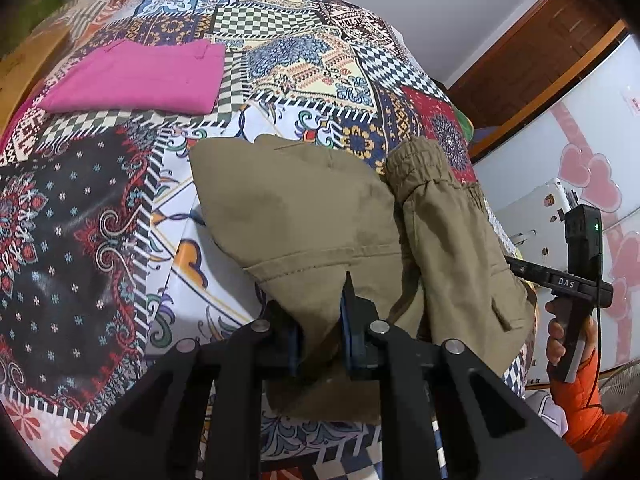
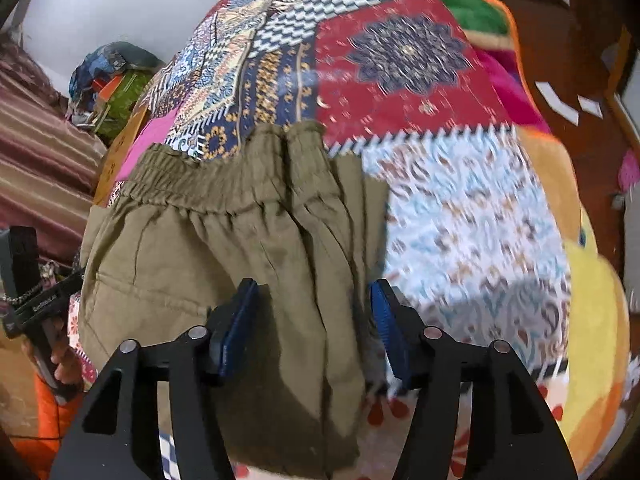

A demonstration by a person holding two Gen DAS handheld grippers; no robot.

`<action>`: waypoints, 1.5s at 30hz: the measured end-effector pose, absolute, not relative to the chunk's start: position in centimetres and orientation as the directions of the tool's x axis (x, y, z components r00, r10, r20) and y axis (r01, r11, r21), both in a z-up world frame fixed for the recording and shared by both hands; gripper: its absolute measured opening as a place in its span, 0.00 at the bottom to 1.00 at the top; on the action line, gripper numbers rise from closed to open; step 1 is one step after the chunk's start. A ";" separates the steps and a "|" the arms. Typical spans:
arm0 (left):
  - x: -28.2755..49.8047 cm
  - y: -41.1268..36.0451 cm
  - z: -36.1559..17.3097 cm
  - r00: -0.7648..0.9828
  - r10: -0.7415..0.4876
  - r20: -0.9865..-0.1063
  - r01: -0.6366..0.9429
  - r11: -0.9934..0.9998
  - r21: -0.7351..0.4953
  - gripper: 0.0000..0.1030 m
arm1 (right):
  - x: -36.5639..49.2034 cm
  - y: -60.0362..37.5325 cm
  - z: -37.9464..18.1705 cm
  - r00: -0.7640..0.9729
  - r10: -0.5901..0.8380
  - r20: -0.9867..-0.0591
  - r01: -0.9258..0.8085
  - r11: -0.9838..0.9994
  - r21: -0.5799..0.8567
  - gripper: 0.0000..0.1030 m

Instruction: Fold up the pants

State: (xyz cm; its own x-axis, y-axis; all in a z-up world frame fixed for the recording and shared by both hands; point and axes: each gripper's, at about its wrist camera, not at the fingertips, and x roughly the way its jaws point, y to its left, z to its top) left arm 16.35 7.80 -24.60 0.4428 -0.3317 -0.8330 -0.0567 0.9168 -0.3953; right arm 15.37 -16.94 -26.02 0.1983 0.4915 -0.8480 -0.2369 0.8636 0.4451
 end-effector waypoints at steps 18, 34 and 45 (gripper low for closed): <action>16.9 7.2 -25.3 0.444 -0.327 -0.834 -0.088 0.911 -0.404 0.15 | 16.1 -14.2 -25.9 0.239 0.444 -0.864 -0.330 0.874 0.357 0.31; 17.5 6.2 -19.1 0.584 -0.280 -0.762 -0.048 0.925 -0.376 0.04 | 15.4 -12.5 -19.7 0.388 0.431 -0.815 -0.422 0.869 0.258 0.11; 16.4 10.0 -15.8 0.653 -0.236 -0.720 -0.071 0.927 -0.369 0.04 | 16.0 -8.8 -15.9 0.447 0.461 -0.767 -0.482 0.846 0.228 0.11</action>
State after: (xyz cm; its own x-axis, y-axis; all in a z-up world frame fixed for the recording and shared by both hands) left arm 16.40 10.04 -15.80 0.6528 -0.2364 -0.7197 -0.0713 0.9267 -0.3690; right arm 16.03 -8.76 -15.90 0.4466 0.4613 -0.7667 -0.4816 0.8461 0.2285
